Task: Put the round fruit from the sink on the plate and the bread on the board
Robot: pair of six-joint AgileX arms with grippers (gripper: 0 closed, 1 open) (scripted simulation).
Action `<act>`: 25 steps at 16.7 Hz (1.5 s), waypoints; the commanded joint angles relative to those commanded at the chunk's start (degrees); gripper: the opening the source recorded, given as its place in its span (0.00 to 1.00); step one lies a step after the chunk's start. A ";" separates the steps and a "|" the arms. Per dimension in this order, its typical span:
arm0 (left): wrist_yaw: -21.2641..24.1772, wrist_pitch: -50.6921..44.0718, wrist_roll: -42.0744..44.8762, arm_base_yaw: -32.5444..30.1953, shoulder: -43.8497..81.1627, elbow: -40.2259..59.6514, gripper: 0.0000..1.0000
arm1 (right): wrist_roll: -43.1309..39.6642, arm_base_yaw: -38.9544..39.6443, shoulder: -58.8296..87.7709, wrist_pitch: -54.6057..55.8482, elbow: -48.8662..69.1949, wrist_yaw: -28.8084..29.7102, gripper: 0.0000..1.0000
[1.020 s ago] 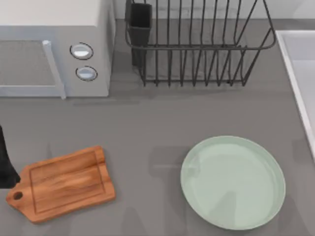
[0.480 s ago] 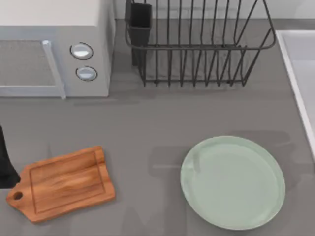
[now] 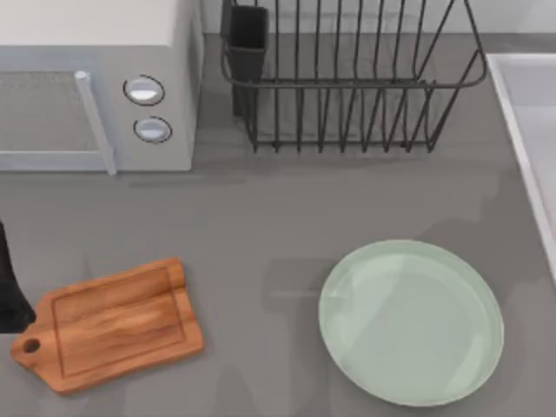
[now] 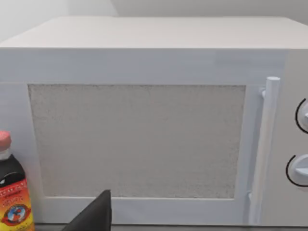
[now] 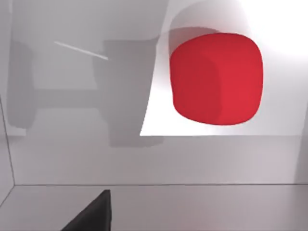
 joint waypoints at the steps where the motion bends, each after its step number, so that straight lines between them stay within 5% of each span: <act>1: 0.00 0.00 0.00 0.00 0.00 0.00 1.00 | -0.22 -0.23 1.30 -0.69 1.03 0.00 1.00; 9: 0.00 0.00 0.00 0.00 0.00 0.00 1.00 | -0.28 -0.06 2.62 -0.12 1.02 0.02 1.00; 18: 0.00 0.00 0.00 0.00 0.00 0.00 1.00 | -0.09 -0.25 16.35 23.45 -7.79 0.15 1.00; 24: 0.00 0.00 0.00 0.00 0.00 0.00 1.00 | -0.07 -0.29 18.65 26.29 -9.20 0.17 1.00; 25: 0.00 0.00 0.00 0.00 0.00 0.00 1.00 | -0.07 -0.29 18.65 26.29 -9.20 0.17 0.92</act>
